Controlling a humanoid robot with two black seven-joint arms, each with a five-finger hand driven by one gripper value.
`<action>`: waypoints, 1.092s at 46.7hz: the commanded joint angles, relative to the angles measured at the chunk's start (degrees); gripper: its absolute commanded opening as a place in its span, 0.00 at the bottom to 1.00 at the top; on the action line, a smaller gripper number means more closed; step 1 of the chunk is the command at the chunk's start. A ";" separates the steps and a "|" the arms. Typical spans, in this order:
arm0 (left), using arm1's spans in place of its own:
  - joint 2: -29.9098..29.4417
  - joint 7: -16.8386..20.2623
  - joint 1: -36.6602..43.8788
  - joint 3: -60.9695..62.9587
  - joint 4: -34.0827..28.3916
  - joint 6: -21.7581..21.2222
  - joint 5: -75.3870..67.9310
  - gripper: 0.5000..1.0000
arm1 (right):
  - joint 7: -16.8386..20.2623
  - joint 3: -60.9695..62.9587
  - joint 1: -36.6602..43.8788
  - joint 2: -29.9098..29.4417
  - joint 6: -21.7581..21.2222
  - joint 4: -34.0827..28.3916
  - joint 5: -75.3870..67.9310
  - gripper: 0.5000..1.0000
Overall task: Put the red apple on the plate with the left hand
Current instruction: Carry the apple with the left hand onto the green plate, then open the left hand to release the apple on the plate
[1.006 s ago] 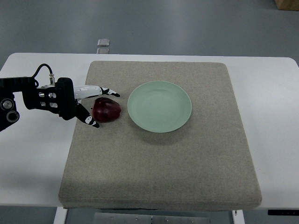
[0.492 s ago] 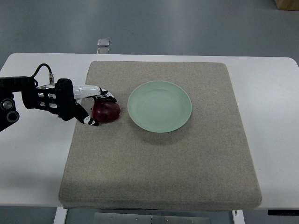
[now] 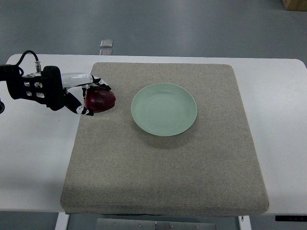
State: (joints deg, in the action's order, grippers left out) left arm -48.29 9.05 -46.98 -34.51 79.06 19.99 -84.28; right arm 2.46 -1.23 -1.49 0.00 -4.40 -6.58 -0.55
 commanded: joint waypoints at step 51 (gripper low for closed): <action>24.56 0.00 -3.65 5.15 -11.82 -5.49 -6.95 0.13 | 0.00 0.00 -0.01 0.00 0.00 -0.01 -0.06 0.86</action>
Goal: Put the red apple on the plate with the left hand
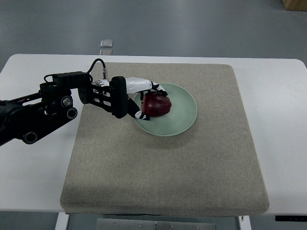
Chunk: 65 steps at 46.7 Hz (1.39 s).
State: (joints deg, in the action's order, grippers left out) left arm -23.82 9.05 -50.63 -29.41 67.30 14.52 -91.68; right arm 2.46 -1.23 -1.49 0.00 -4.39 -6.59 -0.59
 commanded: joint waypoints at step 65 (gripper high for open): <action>-13.36 -7.72 -2.37 -1.61 -13.68 7.79 93.16 0.99 | 0.00 0.00 0.00 0.00 0.00 0.00 -0.02 0.86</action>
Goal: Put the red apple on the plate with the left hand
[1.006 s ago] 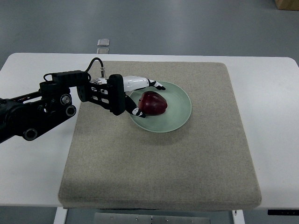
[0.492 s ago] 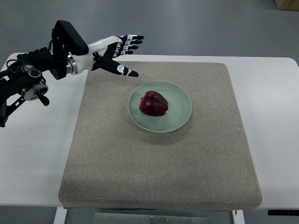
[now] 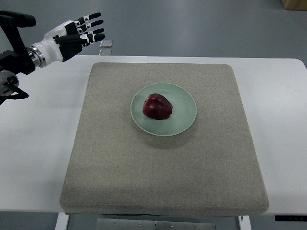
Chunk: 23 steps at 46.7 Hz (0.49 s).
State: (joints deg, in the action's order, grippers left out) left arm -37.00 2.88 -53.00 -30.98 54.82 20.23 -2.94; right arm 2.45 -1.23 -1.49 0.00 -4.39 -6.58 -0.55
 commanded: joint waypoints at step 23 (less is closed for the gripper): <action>0.70 -12.46 0.09 -0.83 -10.35 11.15 26.93 0.99 | 0.01 0.00 -0.01 0.00 0.00 0.08 0.02 0.86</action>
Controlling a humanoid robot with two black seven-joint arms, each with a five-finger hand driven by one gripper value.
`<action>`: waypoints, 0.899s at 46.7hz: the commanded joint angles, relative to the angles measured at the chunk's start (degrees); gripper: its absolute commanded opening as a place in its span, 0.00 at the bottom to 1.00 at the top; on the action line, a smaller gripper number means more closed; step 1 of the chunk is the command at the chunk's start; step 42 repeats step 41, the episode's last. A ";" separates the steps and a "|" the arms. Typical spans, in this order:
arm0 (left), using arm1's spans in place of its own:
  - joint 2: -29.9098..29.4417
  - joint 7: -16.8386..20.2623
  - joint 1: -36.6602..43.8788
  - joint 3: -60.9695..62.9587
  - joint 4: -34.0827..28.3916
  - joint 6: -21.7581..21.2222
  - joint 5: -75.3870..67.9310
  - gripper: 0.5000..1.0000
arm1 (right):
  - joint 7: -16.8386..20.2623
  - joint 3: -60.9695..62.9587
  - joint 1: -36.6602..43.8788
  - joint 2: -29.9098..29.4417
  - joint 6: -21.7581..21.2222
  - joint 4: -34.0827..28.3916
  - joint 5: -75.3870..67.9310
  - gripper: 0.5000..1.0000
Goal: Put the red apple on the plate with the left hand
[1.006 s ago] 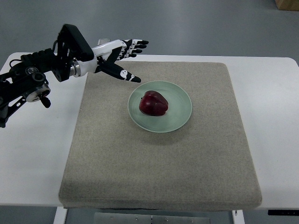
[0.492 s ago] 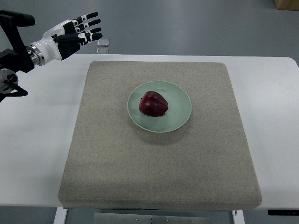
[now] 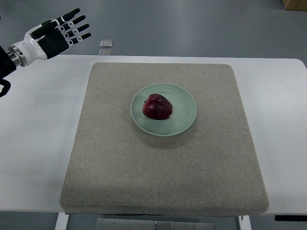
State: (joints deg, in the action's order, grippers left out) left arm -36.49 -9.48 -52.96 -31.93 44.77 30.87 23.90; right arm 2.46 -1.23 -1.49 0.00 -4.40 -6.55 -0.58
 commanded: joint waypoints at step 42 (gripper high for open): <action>0.19 -1.86 0.41 0.47 -0.47 -0.02 -0.26 0.99 | 0.00 0.35 -0.01 0.00 -0.53 -1.97 -0.56 0.86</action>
